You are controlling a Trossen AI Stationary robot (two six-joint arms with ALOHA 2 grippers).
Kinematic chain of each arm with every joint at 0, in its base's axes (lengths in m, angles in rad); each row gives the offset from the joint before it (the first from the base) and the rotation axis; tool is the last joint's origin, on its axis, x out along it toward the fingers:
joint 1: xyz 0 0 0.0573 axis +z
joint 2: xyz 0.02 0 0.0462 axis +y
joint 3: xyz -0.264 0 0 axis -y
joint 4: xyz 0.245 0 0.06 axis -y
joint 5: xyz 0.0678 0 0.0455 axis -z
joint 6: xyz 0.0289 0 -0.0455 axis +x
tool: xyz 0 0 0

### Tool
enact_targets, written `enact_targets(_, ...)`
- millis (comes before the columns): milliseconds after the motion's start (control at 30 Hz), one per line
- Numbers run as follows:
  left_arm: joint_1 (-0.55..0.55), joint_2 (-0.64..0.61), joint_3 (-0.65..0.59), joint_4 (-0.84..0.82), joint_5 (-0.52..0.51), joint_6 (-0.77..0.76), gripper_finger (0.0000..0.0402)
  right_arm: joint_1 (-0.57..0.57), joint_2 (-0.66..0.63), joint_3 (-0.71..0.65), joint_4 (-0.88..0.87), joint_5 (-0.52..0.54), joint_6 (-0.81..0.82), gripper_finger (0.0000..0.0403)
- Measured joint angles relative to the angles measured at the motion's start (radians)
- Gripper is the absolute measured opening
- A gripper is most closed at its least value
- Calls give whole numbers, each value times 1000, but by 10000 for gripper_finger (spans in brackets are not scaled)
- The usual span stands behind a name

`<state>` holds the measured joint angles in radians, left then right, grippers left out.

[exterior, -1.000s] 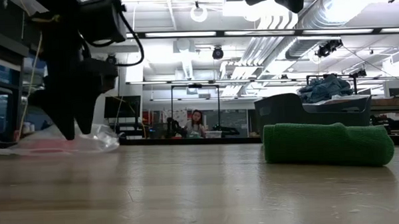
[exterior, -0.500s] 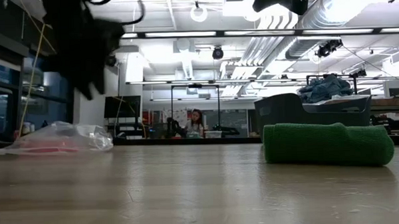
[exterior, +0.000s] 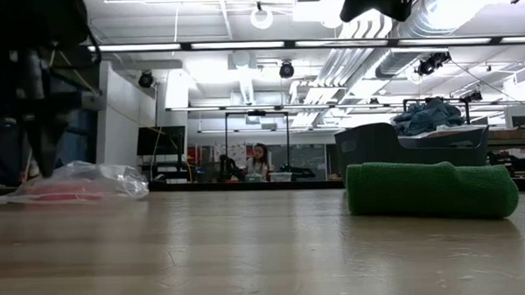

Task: Roll bandage
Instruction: Put the rolled green bandage into the transparent zip bag

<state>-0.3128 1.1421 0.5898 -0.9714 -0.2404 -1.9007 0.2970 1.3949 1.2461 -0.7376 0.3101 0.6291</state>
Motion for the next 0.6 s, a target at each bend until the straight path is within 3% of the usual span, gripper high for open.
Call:
enact_targets(433, 0, -8, -134, 105, -32, -89, 175, 0, 0, 0, 1, -29, 2, 0)
enact_targets(533, 0, -8, -139, 105, -49, -98, 158, 0, 0, 0, 1, -30, 18, 0)
enact_targets(600, 0, -8, -139, 108, -57, -77, 124, 0, 0, 0, 1, -30, 26, 0)
